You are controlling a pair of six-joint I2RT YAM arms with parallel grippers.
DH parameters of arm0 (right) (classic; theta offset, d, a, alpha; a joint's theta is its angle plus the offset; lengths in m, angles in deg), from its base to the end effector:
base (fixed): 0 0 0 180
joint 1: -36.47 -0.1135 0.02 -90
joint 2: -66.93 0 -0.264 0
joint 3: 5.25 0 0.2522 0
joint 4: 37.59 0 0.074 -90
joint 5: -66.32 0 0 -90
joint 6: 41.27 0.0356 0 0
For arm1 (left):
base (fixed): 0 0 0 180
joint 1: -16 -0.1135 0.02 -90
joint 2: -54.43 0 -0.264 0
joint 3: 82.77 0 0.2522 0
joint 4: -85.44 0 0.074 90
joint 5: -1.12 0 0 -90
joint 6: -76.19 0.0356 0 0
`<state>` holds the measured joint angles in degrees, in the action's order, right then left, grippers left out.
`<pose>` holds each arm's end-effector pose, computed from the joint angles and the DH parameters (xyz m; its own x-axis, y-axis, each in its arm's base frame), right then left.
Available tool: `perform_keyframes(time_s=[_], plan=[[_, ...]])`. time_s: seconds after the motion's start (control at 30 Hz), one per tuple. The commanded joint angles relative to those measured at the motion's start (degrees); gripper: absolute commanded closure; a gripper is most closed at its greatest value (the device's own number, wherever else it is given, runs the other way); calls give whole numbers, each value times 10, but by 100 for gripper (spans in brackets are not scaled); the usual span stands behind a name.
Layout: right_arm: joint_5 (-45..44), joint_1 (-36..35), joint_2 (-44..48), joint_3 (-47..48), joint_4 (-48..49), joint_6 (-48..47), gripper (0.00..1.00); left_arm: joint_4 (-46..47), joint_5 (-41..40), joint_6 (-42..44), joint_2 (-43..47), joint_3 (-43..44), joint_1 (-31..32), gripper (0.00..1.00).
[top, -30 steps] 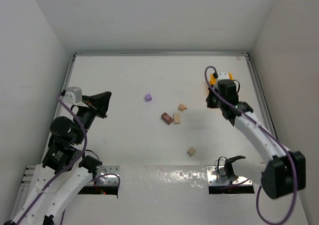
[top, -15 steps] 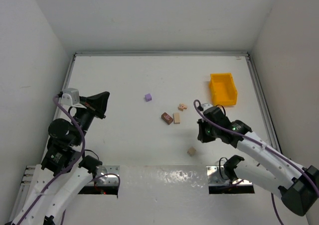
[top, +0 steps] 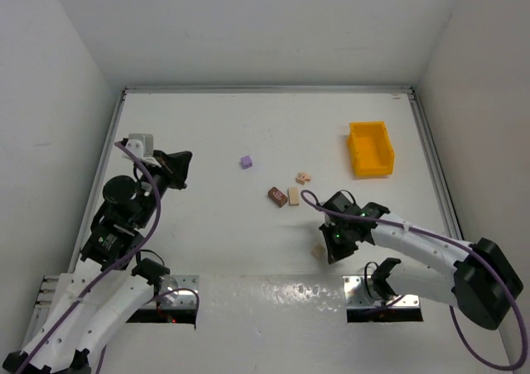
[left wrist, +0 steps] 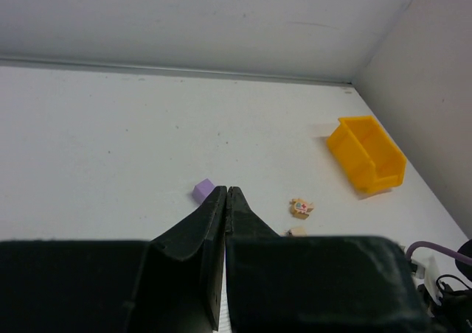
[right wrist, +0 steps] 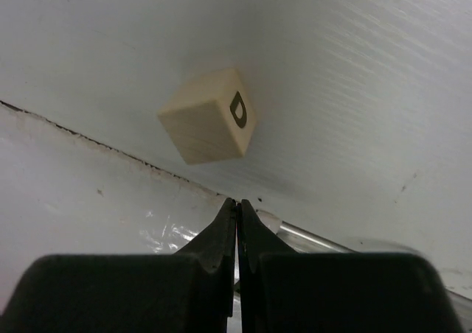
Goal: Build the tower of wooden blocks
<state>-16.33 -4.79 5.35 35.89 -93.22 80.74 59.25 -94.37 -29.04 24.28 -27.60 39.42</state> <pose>0.1150 0.1070 0.1515 -0.9776 -0.1583 -0.1383 -0.1875 0.9543 0.2329 0.1203 -0.0484 0.3505 -0.0990 -0.2421 -0.9652 0.2921 0.9201 -0.2608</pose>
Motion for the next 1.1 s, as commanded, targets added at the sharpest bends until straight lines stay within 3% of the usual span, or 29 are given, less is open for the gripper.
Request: perform_keyframes(time_s=[0.0, 0.13, 0.47, 0.7, 0.87, 1.07], plan=[[29, -2, -31, -7, 70, 2, 100, 13, -6, 6, -11, 13, -7, 98], [16, -2, -62, 4, 170, -2, 96, 14, -8, 10, -15, 13, -13, 98], [-36, -3, -205, 55, 370, 5, 97, 11, -22, 12, -20, 12, -16, 98], [-28, -2, -306, 120, 430, 1, 98, 12, -25, 12, -24, 11, -17, 98], [-3, -3, -305, 160, 414, -18, 94, 11, -29, 14, -25, 10, -24, 97], [-39, -1, -246, 206, 320, -98, 78, 13, -24, 14, -34, 10, -40, 95]])
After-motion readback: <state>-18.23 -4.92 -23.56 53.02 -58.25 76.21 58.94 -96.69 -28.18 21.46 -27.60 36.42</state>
